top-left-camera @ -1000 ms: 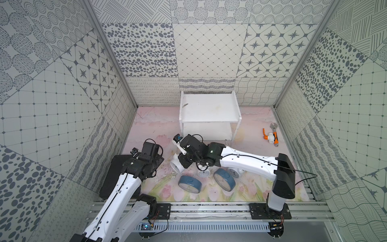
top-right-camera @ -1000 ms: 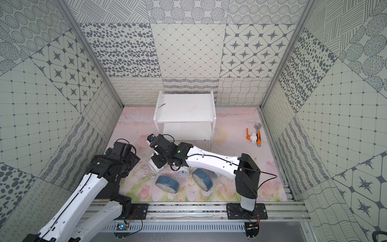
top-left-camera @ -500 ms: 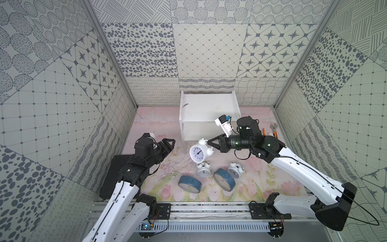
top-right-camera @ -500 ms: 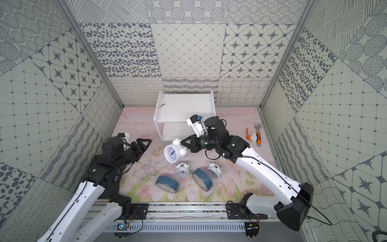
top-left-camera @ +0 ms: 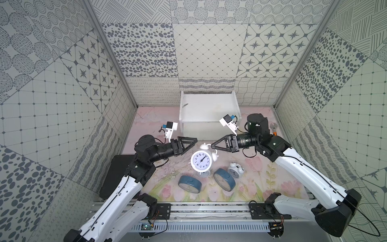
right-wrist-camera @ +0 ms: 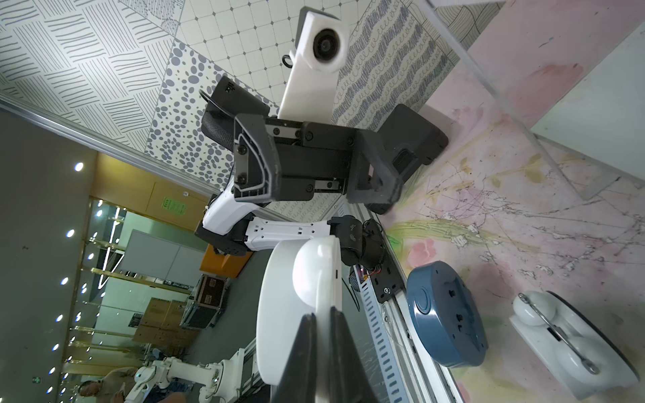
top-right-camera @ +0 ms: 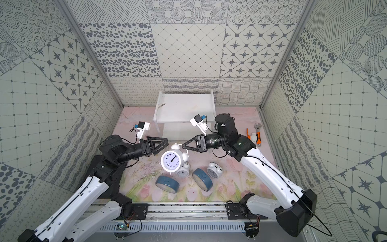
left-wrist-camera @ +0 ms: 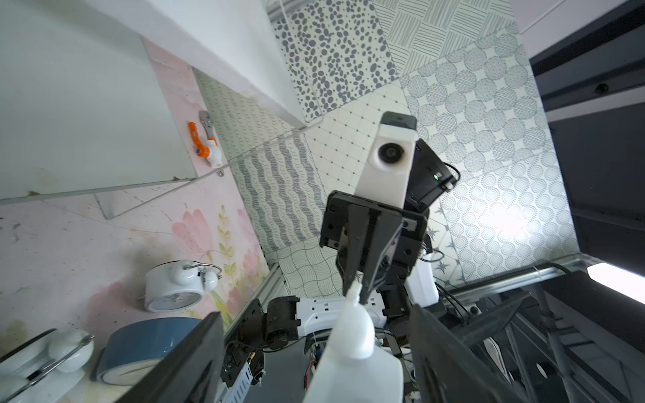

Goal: Place the alarm clocks on the shelf by style
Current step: Place the alarm on the shelf.

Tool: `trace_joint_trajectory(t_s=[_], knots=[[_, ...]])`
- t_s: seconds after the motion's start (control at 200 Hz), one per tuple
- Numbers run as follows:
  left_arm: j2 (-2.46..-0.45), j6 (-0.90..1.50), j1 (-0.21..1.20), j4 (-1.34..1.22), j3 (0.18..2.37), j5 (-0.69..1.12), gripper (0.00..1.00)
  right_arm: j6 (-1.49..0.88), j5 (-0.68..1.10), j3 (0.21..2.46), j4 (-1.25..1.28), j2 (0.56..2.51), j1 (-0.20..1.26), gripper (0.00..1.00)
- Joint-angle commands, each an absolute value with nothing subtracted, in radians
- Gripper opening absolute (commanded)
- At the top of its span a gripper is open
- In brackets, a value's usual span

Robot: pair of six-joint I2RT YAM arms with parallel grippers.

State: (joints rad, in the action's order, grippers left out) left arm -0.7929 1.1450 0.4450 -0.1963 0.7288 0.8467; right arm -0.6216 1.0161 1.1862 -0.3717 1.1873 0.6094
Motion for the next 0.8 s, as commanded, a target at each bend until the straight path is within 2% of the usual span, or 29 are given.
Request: trace_joint_trajectory(t_s=[0.0,0.17,0.49,0.625,0.795], knots=[[-0.800,1.222,0.465,-0.430,0.741,1.028,0.82,-0.657,1.068,1.199,-0.260,1.204,0.597,0.02],[-0.804,1.162,0.505,-0.329,0.741,1.039,0.80,-0.682,1.068,1.198,-0.213,1.214,0.579,0.02],[-0.810,1.104,0.531,-0.241,0.747,1.004,0.60,-0.699,1.027,1.183,-0.184,1.229,0.561,0.02],[-0.811,1.098,0.531,-0.249,0.739,0.958,0.56,-0.705,1.011,1.180,-0.178,1.229,0.561,0.03],[-0.814,1.140,0.533,-0.335,0.718,0.899,0.44,-0.703,0.985,1.185,-0.187,1.227,0.561,0.04]])
